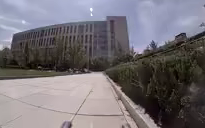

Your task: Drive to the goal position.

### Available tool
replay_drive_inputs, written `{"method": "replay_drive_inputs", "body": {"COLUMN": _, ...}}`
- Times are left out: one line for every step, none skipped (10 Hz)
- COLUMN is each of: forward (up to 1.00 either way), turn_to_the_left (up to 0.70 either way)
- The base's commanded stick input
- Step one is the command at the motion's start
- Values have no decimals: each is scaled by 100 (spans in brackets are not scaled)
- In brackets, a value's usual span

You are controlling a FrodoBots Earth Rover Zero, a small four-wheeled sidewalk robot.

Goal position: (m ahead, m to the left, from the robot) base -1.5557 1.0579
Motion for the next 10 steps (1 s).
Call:
{"method": "replay_drive_inputs", "body": {"forward": 1, "turn_to_the_left": 0}}
{"method": "replay_drive_inputs", "body": {"forward": 2, "turn_to_the_left": 0}}
{"method": "replay_drive_inputs", "body": {"forward": 3, "turn_to_the_left": 0}}
{"method": "replay_drive_inputs", "body": {"forward": 1, "turn_to_the_left": 0}}
{"method": "replay_drive_inputs", "body": {"forward": 3, "turn_to_the_left": 0}}
{"method": "replay_drive_inputs", "body": {"forward": 4, "turn_to_the_left": 0}}
{"method": "replay_drive_inputs", "body": {"forward": 2, "turn_to_the_left": 0}}
{"method": "replay_drive_inputs", "body": {"forward": 0, "turn_to_the_left": 0}}
{"method": "replay_drive_inputs", "body": {"forward": 3, "turn_to_the_left": 0}}
{"method": "replay_drive_inputs", "body": {"forward": 1, "turn_to_the_left": 0}}
